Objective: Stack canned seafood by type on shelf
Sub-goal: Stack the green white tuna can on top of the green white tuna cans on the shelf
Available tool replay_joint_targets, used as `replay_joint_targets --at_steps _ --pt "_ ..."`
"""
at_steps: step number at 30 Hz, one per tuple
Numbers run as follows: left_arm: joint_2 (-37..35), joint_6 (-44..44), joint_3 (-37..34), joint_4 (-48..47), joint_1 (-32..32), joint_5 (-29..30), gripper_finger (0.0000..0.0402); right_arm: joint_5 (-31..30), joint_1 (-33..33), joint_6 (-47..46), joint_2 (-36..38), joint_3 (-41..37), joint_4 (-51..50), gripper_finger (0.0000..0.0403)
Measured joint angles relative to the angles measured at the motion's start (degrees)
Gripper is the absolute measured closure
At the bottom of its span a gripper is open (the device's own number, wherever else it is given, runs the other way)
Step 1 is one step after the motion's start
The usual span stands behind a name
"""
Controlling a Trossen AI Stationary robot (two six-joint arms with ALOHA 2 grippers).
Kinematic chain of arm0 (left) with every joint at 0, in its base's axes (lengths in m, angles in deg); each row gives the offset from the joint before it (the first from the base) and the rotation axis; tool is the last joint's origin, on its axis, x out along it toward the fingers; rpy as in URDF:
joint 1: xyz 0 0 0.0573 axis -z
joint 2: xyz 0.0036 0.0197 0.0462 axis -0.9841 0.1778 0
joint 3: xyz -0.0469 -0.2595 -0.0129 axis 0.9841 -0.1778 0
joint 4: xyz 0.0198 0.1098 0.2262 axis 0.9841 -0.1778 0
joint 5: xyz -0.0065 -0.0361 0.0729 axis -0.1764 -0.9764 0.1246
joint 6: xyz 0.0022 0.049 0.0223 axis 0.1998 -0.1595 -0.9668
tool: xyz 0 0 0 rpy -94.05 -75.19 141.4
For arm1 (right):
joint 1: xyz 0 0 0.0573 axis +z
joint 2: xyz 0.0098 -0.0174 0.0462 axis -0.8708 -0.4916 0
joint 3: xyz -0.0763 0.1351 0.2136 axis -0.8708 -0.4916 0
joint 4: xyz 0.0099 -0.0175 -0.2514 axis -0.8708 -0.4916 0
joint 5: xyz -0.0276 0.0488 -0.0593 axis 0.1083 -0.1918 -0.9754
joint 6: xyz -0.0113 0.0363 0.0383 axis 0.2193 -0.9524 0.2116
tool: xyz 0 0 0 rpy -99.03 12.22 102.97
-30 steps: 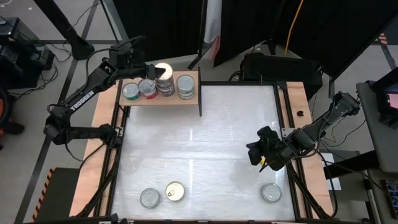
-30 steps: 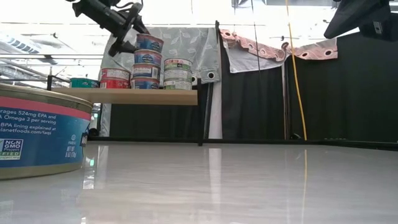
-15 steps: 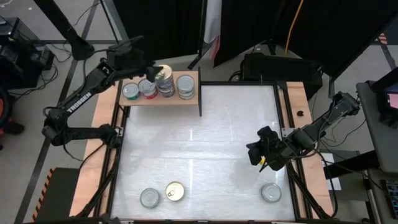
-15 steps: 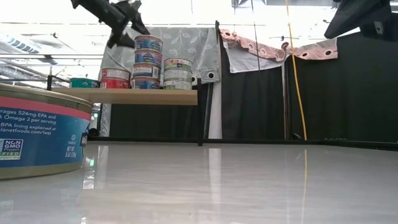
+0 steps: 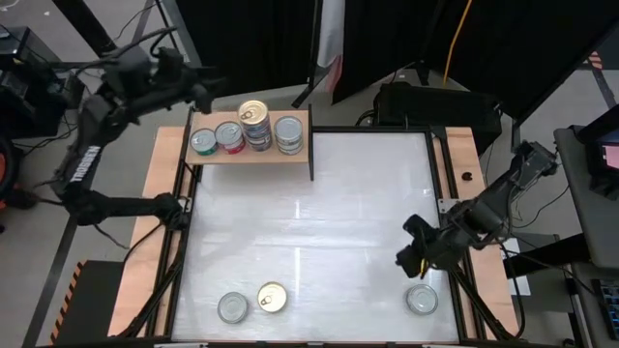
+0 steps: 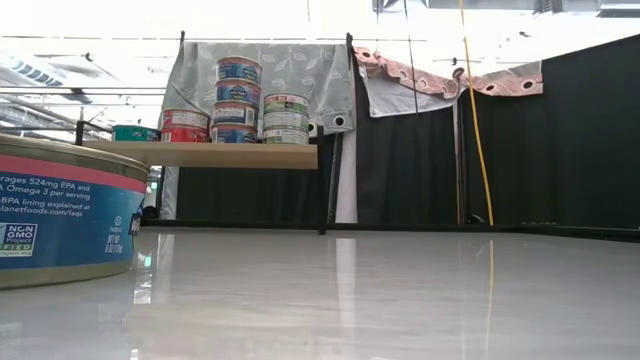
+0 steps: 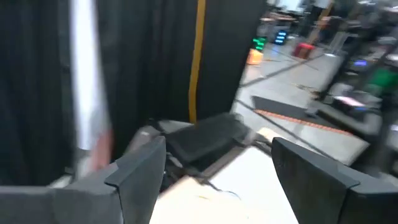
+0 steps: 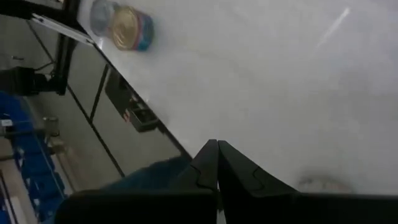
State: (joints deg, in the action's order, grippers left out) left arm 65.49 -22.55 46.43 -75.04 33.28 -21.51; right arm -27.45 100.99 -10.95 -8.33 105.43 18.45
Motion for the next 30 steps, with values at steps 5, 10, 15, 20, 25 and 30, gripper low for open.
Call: replay_joint_targets --at_steps 5,10,15,20,25,30 --pt "-0.03 6.10 8.03 -11.60 9.23 -1.18 0.0134 4.92 6.41 -7.84 -5.29 0.02 -1.52 0.0403" --pt "0.11 14.78 9.10 -17.52 23.33 -2.71 0.0169 7.31 11.33 -14.36 -12.39 0.00 -0.43 0.0403" --pt "2.61 22.61 8.15 -16.60 39.92 0.54 0.0203 8.69 15.72 -21.11 -17.47 -0.02 9.64 0.0403" --pt "7.77 24.92 8.05 -14.95 54.05 8.98 0.0231 9.14 21.43 -29.04 -22.14 0.02 15.75 0.0403" --pt "13.60 25.02 8.05 -15.30 61.82 15.36 0.0250 14.01 23.13 -30.32 -23.33 0.02 13.81 0.0403" --pt "18.97 25.05 8.05 -14.57 65.93 19.14 0.0261 14.38 22.82 -30.65 -23.02 0.04 1.25 0.0403"
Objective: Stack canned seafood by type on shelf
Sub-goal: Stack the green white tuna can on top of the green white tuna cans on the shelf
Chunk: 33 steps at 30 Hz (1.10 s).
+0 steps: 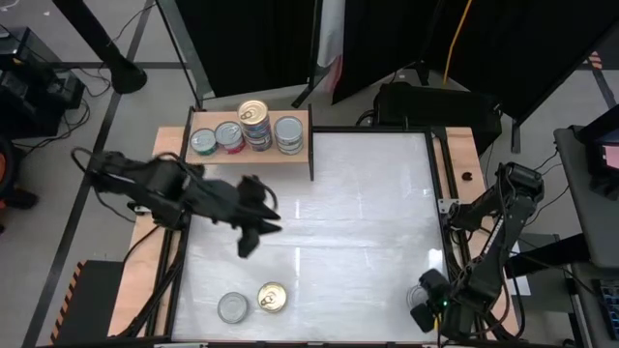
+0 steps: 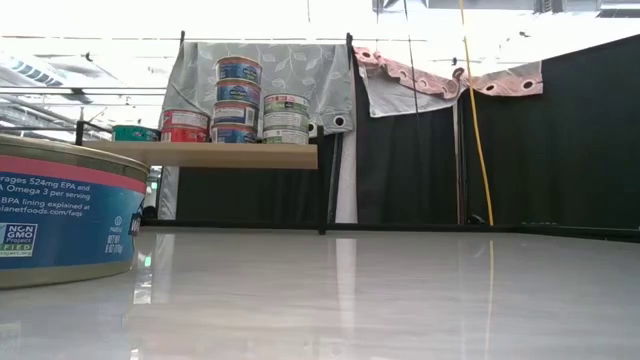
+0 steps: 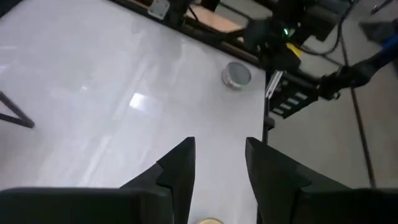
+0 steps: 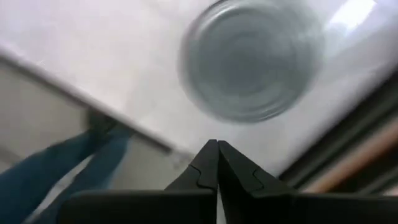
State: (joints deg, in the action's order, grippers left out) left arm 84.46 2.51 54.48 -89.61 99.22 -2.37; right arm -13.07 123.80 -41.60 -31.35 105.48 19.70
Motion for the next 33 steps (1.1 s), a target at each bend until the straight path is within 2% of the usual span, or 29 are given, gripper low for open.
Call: replay_joint_targets --at_steps 3,13,20,33 --pt "3.01 0.13 0.00 2.59 1.94 0.13 0.0263 2.00 -0.77 -0.15 -0.15 -0.02 -4.53 0.0403" --pt "9.08 3.97 0.00 3.91 8.90 1.85 0.0263 4.85 -0.90 -0.50 -2.55 0.00 -2.60 0.0403" --pt "9.88 5.08 0.00 4.85 11.46 3.95 0.0263 5.66 -0.94 0.07 -4.30 -0.02 -1.52 0.0403" --pt "9.84 7.45 0.00 5.85 11.81 4.89 0.0263 6.65 -0.62 3.27 -7.01 0.09 -0.98 0.0403"
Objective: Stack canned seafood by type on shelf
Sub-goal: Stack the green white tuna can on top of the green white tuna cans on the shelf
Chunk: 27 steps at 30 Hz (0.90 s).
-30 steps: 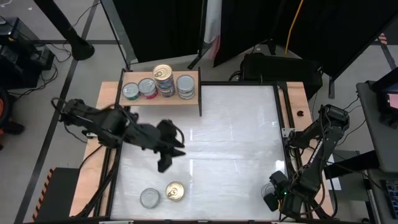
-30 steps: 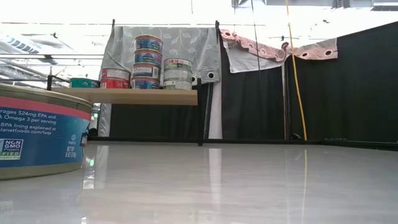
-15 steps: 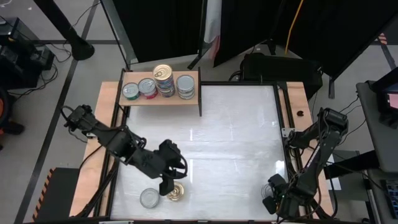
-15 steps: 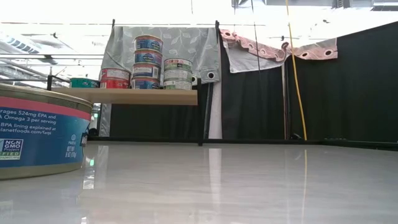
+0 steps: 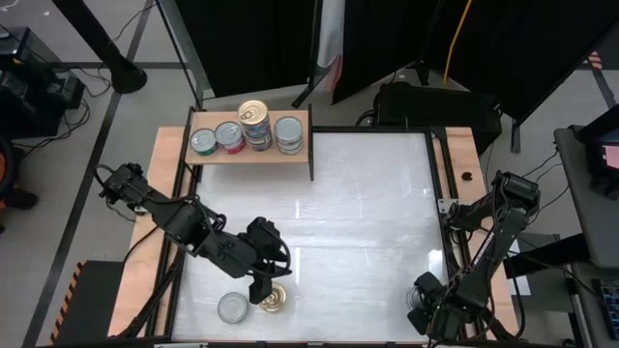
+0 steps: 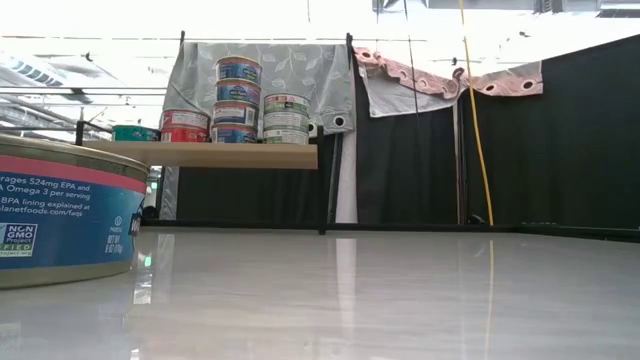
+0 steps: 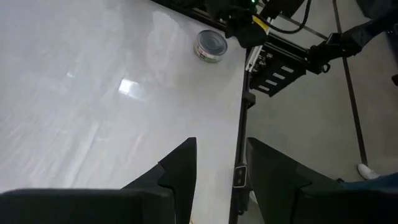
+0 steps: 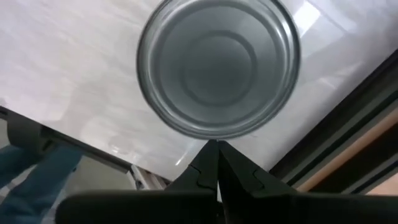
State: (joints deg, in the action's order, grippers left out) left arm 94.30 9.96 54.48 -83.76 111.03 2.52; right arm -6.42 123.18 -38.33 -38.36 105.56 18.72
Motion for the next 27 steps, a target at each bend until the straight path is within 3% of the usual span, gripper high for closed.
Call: replay_joint_targets --at_steps 20,27 --pt "0.00 -2.09 0.00 -0.72 -0.10 0.19 0.0263 -0.29 -1.91 3.68 -7.78 -0.15 12.65 0.0403" --pt "-0.02 -2.67 0.00 -2.00 -0.18 0.67 0.0263 -0.24 -7.83 13.19 -8.23 -0.17 7.10 0.0403"
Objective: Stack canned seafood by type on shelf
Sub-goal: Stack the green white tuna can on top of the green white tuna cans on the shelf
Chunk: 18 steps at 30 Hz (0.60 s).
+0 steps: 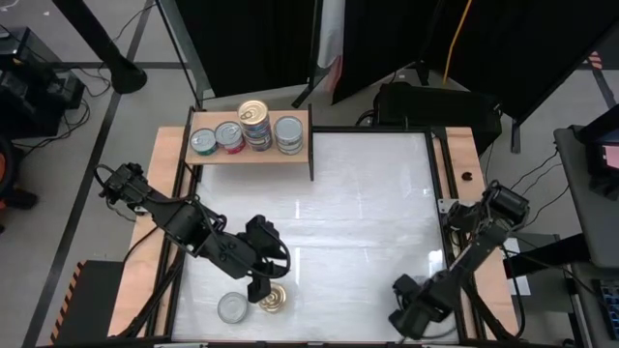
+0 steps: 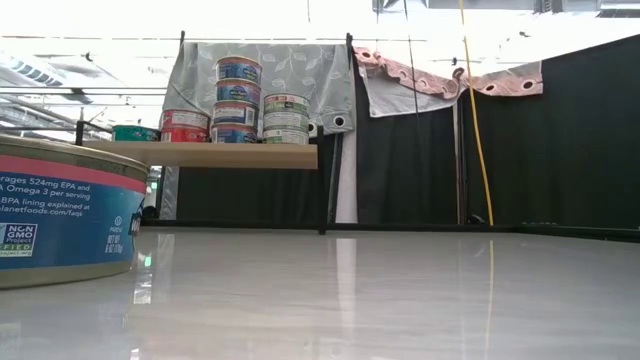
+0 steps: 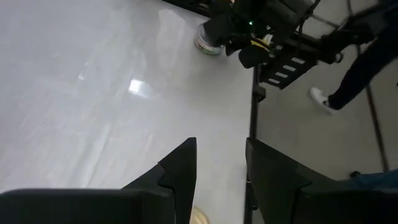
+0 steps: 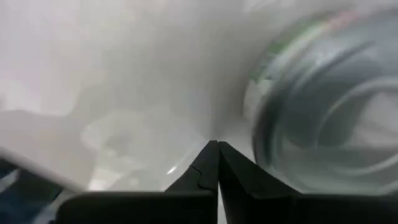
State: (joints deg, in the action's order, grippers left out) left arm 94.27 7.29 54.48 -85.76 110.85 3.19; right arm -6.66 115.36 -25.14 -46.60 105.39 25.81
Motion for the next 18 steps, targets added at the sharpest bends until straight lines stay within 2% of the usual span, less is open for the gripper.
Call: replay_joint_targets --at_steps 7,10,15,18 --pt "-0.04 -0.53 0.00 -2.30 -0.38 0.67 0.0263 -0.15 -8.61 14.38 1.18 0.13 -2.22 0.0403" --pt "-0.04 -0.33 0.00 -2.24 -0.40 0.65 0.0263 0.94 -9.38 13.77 3.02 2.54 -6.42 0.0403" --pt "-0.04 0.83 0.00 -2.08 -0.33 0.65 0.0263 2.07 -7.55 10.20 4.61 5.77 -21.75 0.0403" --pt "-0.04 -0.47 0.00 -2.08 -0.38 1.11 0.0263 2.52 -6.82 10.04 4.61 4.03 -23.08 0.0403"
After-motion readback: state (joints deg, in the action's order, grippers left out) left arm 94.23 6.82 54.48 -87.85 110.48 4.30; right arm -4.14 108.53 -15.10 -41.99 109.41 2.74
